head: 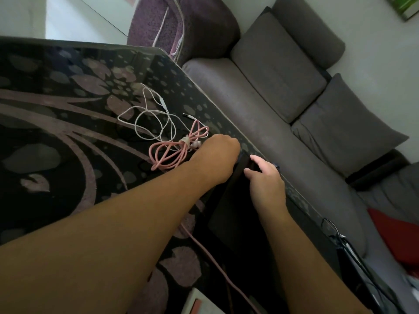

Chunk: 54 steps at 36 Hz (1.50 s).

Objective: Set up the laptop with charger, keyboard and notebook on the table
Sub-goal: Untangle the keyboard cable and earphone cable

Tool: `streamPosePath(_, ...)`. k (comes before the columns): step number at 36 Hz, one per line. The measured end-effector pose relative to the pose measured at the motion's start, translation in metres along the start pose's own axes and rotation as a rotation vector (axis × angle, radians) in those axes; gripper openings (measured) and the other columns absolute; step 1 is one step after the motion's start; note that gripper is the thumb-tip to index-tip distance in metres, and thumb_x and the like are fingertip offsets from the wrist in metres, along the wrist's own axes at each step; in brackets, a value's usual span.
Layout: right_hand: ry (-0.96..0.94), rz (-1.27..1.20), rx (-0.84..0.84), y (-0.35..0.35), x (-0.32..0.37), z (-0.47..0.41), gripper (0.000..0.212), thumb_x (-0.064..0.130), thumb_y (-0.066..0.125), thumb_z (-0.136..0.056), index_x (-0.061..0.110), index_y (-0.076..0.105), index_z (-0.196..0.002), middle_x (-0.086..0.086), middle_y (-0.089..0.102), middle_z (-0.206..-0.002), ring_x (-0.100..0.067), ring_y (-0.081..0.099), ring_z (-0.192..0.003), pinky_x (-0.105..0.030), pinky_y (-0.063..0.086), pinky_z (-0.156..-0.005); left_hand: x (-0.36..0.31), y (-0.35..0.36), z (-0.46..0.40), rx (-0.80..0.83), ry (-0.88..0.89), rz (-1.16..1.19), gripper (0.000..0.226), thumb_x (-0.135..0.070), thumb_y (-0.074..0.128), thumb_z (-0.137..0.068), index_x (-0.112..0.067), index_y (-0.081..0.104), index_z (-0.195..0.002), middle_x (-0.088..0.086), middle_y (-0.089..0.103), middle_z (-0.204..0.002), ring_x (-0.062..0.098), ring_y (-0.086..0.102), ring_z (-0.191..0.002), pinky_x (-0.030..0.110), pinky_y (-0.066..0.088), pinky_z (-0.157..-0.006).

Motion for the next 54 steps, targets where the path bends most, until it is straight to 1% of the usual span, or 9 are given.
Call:
streamPosePath(10, -0.026, 0.076, 0.023, -0.001, 0.005, 0.004, 0.051, 0.02, 0.059, -0.102, 0.026, 0.054, -0.152, 0.006, 0.051, -0.153, -0.01, 0.047, -0.128, -0.03, 0.034, -0.096, 0.005, -0.003, 0.024, -0.094, 0.072, 0.109, 0.03, -0.014, 0.062, -0.097, -0.015, 0.062, -0.126, 0.008, 0.065, -0.124, 0.026, 0.063, -0.111, 0.037, 0.054, -0.093)
streamPosePath(18, -0.013, 0.119, 0.041, -0.004, 0.008, 0.008, 0.054, 0.019, 0.058, -0.101, 0.026, 0.051, -0.154, 0.005, 0.048, -0.157, -0.018, 0.043, -0.143, -0.033, 0.035, -0.101, 0.02, -0.039, 0.045, -0.005, 0.013, 0.47, 0.036, -0.007, 0.061, -0.091, -0.022, 0.066, -0.124, 0.002, 0.069, -0.118, 0.019, 0.068, -0.104, 0.04, 0.059, -0.095)
streamPosePath(23, -0.008, 0.127, 0.044, -0.005, 0.01, 0.012, 0.055, 0.02, 0.056, -0.101, 0.027, 0.05, -0.155, 0.007, 0.046, -0.16, -0.015, 0.041, -0.146, -0.037, 0.035, -0.113, 0.059, -0.08, 0.061, -0.321, -0.141, 0.034, 0.043, -0.015, 0.073, -0.088, -0.021, 0.065, -0.13, 0.008, 0.061, -0.133, 0.028, 0.055, -0.123, 0.046, 0.048, -0.107)
streamPosePath(26, -0.001, 0.141, 0.046, -0.006, 0.012, 0.012, 0.055, 0.02, 0.056, -0.101, 0.026, 0.05, -0.156, 0.006, 0.046, -0.161, -0.017, 0.04, -0.147, -0.04, 0.035, -0.117, 0.089, -0.079, 0.064, -0.166, -0.36, -0.149, 0.056, -0.032, 0.074, -0.087, -0.027, 0.055, -0.14, 0.014, 0.039, -0.153, 0.039, 0.034, -0.142, 0.055, 0.034, -0.117)
streamPosePath(30, 0.002, 0.135, 0.053, -0.007, 0.015, 0.014, 0.056, 0.019, 0.055, -0.101, 0.025, 0.049, -0.156, 0.005, 0.044, -0.162, -0.017, 0.04, -0.148, -0.04, 0.035, -0.118, 0.107, -0.071, 0.065, -0.135, -0.461, -0.043, 0.046, -0.042, 0.076, -0.087, -0.022, 0.062, -0.126, 0.017, 0.05, -0.139, 0.036, 0.048, -0.129, 0.053, 0.047, -0.107)
streamPosePath(33, 0.0, 0.139, 0.053, -0.007, 0.015, 0.016, 0.057, 0.019, 0.055, -0.1, 0.024, 0.048, -0.157, 0.005, 0.044, -0.162, -0.017, 0.041, -0.147, -0.038, 0.035, -0.116, 0.107, -0.077, 0.066, -0.226, -0.449, 0.049, 0.012, -0.019, 0.069, -0.092, -0.009, 0.065, -0.096, 0.015, 0.064, -0.1, 0.029, 0.063, -0.087, 0.044, 0.058, -0.08)
streamPosePath(36, 0.016, 0.118, 0.054, -0.008, 0.015, 0.018, 0.058, 0.02, 0.057, -0.1, 0.025, 0.048, -0.156, 0.005, 0.045, -0.161, -0.017, 0.041, -0.147, -0.039, 0.036, -0.117, 0.105, -0.084, 0.071, -0.406, -0.447, 0.198, 0.024, -0.008, 0.062, -0.095, -0.006, 0.055, -0.072, 0.013, 0.062, -0.077, 0.025, 0.06, -0.065, 0.034, 0.051, -0.06)
streamPosePath(46, 0.01, -0.039, 0.094, -0.022, 0.021, 0.027, 0.056, 0.01, 0.063, -0.096, 0.023, 0.056, -0.15, 0.005, 0.045, -0.161, -0.015, 0.04, -0.148, -0.035, 0.036, -0.118, 0.049, -0.132, 0.079, -0.987, -0.215, 0.715, 0.005, -0.026, 0.065, -0.101, -0.023, 0.062, -0.099, -0.006, 0.069, -0.091, 0.012, 0.071, -0.084, 0.03, 0.062, -0.08)
streamPosePath(54, -0.005, -0.277, 0.186, -0.045, 0.051, 0.071, 0.061, -0.005, 0.069, -0.09, 0.029, 0.058, -0.14, 0.018, 0.054, -0.139, -0.001, 0.057, -0.119, -0.016, 0.047, -0.084, -0.005, -0.134, 0.094, -0.65, -0.15, 0.948, 0.006, -0.018, 0.064, -0.1, -0.015, 0.068, -0.103, 0.001, 0.075, -0.087, 0.008, 0.076, -0.077, 0.02, 0.063, -0.069)
Point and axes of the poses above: each hand's wrist, its own z-axis away from the middle knuckle, its own y-axis out of the palm, x = y × z, the point moved 2 cm from there along -z, towards the middle knuckle
